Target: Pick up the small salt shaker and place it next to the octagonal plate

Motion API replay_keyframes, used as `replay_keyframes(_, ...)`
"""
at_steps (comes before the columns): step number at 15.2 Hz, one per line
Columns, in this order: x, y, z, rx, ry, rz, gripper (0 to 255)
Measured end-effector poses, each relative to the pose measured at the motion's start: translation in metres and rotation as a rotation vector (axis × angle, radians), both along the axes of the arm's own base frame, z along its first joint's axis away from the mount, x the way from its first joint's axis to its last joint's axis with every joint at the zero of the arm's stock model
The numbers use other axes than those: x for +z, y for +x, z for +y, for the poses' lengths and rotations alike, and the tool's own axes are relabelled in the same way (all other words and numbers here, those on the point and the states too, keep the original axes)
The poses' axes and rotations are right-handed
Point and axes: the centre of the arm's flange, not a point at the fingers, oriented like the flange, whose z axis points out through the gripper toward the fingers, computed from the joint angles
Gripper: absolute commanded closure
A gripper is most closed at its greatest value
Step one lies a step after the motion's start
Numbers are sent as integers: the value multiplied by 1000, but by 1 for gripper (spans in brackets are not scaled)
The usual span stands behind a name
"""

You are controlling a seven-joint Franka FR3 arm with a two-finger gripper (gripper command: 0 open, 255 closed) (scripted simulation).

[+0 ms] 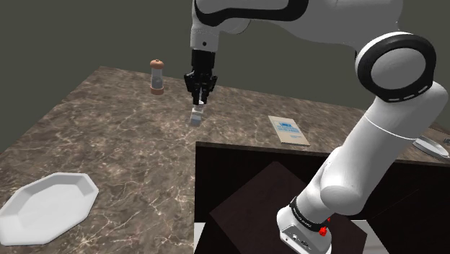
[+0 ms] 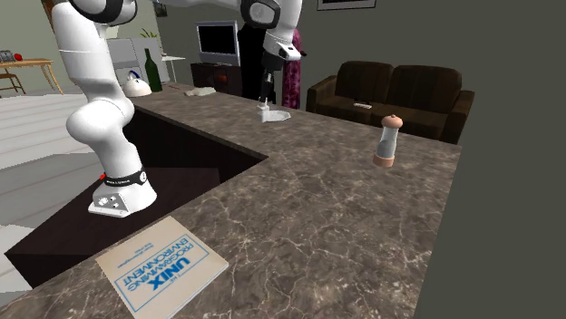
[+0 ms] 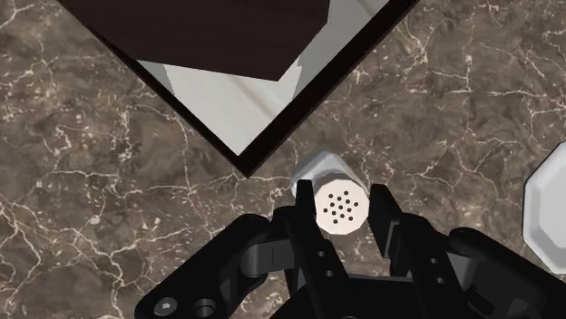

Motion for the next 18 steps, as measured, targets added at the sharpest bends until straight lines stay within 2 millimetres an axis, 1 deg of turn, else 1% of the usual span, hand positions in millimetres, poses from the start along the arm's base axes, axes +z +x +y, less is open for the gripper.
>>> replay_keyframes(2,-3,-9,28,0,0,0,255)
replay_keyframes(4,-2,-16,51,0,0,0,255)
replay_keyframes(8,-2,-38,99,0,-1,0,255)
replay_keyframes(10,0,-48,124,0,0,0,255)
replay_keyframes(13,-2,-60,160,0,0,-1,255)
replay_keyframes(15,0,-69,188,0,0,0,255)
replay_keyframes(16,1,-72,197,0,0,0,255)
replay_keyframes(17,1,-78,211,1,0,0,255)
replay_keyframes(18,1,-83,221,1,0,0,255)
